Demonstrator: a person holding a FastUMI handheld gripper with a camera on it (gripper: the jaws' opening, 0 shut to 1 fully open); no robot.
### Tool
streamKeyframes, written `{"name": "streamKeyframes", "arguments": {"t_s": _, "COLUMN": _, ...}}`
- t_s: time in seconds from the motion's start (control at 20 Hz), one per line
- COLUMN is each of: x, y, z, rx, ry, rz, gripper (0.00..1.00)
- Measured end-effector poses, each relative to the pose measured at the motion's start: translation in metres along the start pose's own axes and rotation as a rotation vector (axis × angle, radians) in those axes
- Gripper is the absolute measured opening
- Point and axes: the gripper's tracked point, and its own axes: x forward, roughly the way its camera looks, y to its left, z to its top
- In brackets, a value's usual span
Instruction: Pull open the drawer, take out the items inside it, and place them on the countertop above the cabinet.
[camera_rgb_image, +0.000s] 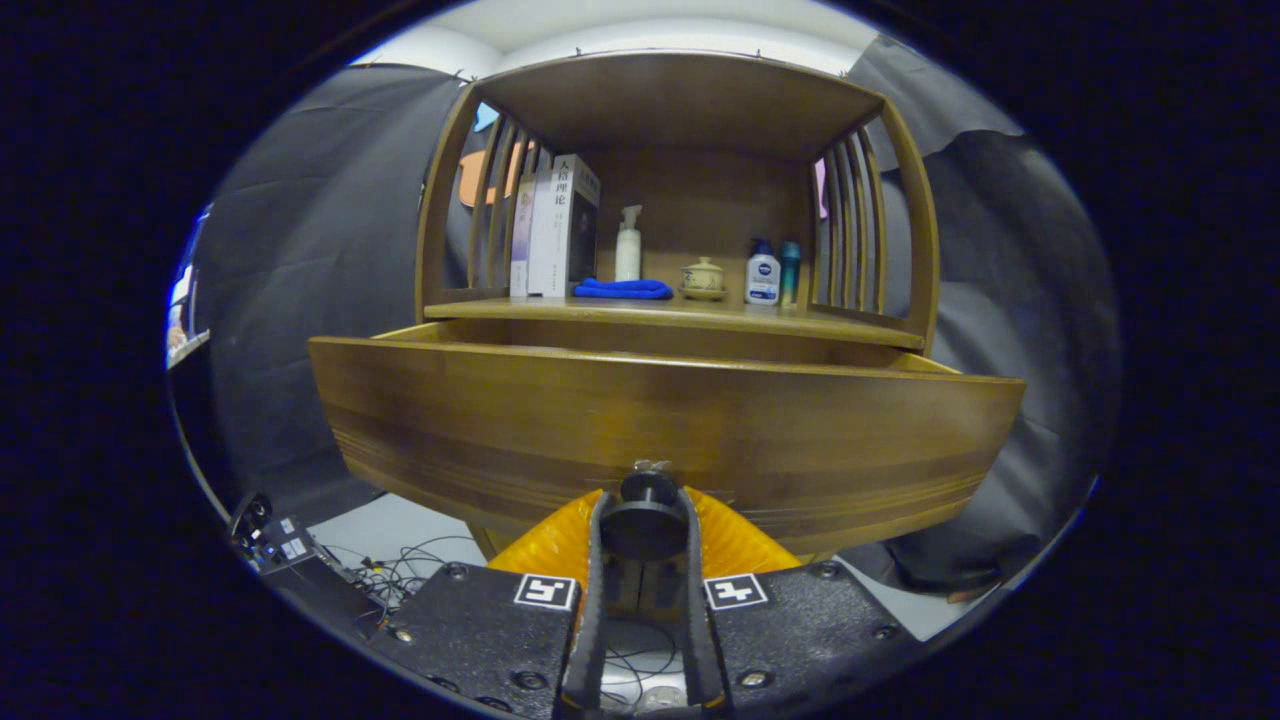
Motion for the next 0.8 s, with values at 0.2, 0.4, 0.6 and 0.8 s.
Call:
{"name": "streamKeyframes", "arguments": {"t_s": 0.2, "x": -0.018, "y": 0.001, "z": -0.011, "rx": -0.007, "ry": 0.001, "rz": 0.009, "gripper": 0.34}}
{"name": "streamKeyframes", "arguments": {"t_s": 0.4, "x": -0.024, "y": 0.001, "z": -0.014, "rx": 0.002, "ry": -0.008, "rz": 0.013, "gripper": 0.34}}
{"name": "streamKeyframes", "arguments": {"t_s": 0.6, "x": -0.024, "y": 0.001, "z": -0.015, "rx": 0.008, "ry": -0.01, "rz": 0.013, "gripper": 0.34}}
{"name": "streamKeyframes", "arguments": {"t_s": 0.8, "x": -0.026, "y": 0.001, "z": -0.013, "rx": 0.005, "ry": -0.018, "rz": 0.011, "gripper": 0.35}}
